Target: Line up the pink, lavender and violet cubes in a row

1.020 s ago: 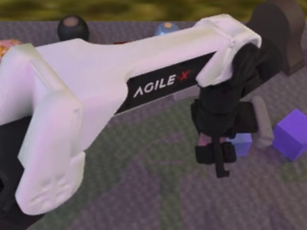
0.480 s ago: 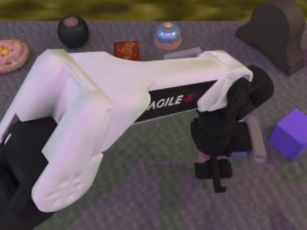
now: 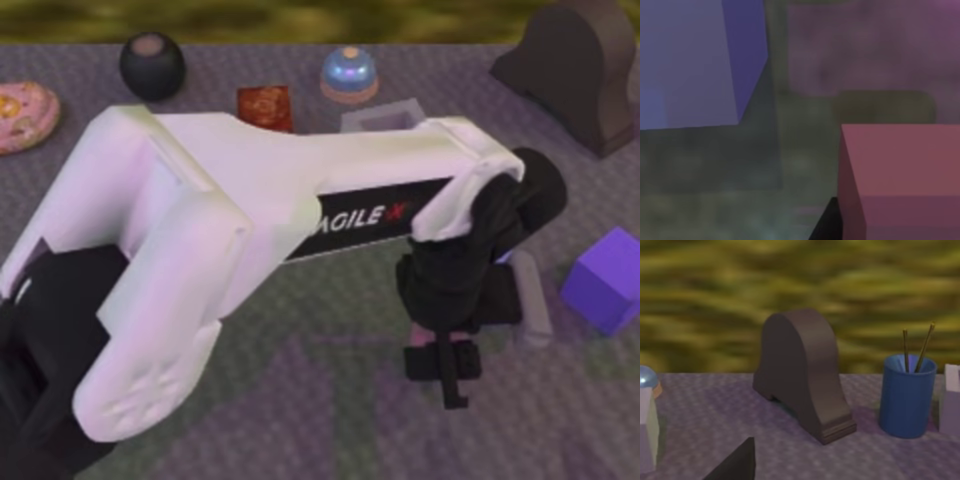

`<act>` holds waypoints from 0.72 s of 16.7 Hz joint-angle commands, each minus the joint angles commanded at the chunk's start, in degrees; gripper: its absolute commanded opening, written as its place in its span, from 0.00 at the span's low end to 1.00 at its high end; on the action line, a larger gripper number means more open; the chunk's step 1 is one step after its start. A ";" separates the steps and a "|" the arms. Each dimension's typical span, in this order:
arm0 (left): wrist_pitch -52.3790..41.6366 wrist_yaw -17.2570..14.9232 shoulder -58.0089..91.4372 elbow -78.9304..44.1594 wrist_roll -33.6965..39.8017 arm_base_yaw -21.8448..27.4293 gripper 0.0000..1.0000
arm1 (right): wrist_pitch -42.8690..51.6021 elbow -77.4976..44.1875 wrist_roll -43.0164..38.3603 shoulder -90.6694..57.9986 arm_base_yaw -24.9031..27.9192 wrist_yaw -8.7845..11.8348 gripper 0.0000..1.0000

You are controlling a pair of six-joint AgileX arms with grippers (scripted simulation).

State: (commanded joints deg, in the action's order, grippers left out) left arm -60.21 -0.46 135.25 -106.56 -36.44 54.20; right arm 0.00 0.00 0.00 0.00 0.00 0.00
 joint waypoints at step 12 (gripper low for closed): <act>0.00 0.00 0.00 0.00 0.00 0.00 1.00 | 0.00 0.00 0.00 0.00 0.00 0.00 1.00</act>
State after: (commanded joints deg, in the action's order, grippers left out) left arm -60.21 -0.46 135.25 -106.56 -36.44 54.20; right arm 0.00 0.00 0.00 0.00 0.00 0.00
